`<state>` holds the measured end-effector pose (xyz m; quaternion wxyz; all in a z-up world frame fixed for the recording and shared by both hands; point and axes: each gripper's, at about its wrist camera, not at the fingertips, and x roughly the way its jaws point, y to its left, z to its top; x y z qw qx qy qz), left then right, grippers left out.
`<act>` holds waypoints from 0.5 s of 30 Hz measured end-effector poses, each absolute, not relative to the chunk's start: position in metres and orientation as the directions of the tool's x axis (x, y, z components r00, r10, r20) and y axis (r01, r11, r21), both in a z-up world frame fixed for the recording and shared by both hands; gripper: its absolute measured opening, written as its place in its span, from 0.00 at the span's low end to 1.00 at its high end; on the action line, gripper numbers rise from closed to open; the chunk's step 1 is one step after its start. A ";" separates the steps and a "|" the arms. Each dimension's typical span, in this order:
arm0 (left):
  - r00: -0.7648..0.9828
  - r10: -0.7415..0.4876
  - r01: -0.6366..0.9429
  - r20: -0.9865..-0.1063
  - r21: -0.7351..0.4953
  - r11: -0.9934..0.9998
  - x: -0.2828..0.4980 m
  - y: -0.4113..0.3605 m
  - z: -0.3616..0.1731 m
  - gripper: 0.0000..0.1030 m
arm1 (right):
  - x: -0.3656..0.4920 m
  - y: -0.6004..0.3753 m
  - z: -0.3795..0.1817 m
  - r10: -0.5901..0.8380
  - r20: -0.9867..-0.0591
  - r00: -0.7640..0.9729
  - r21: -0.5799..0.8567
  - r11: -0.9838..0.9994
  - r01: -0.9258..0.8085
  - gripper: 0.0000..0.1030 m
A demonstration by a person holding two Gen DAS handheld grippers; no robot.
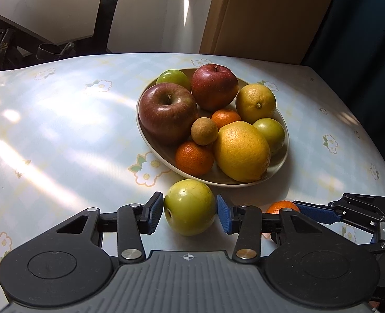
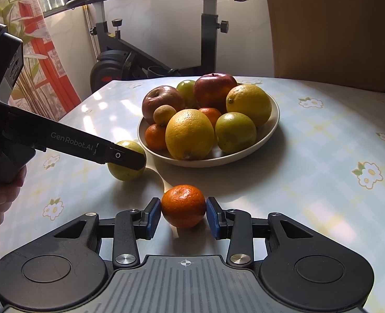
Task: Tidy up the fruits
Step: 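Grasp the yellow-green apple with the left tool while the right tool grasps the mandarin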
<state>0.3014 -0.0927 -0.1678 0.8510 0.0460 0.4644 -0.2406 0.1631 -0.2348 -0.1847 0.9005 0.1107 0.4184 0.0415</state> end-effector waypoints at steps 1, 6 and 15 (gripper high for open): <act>0.454 -0.366 0.457 -0.813 -0.140 0.878 0.300 -0.093 -0.167 0.46 | 0.163 -0.235 -0.184 0.167 -0.743 0.648 0.234 0.972 0.018 0.34; 0.463 -0.364 0.457 -0.808 -0.134 0.879 0.297 -0.091 -0.167 0.46 | 0.160 -0.238 -0.179 0.159 -0.730 0.664 0.238 0.971 0.029 0.34; 0.497 -0.393 0.455 -0.773 -0.153 0.877 0.294 -0.081 -0.146 0.46 | 0.165 -0.248 -0.165 0.133 -0.704 0.697 0.222 0.974 0.038 0.34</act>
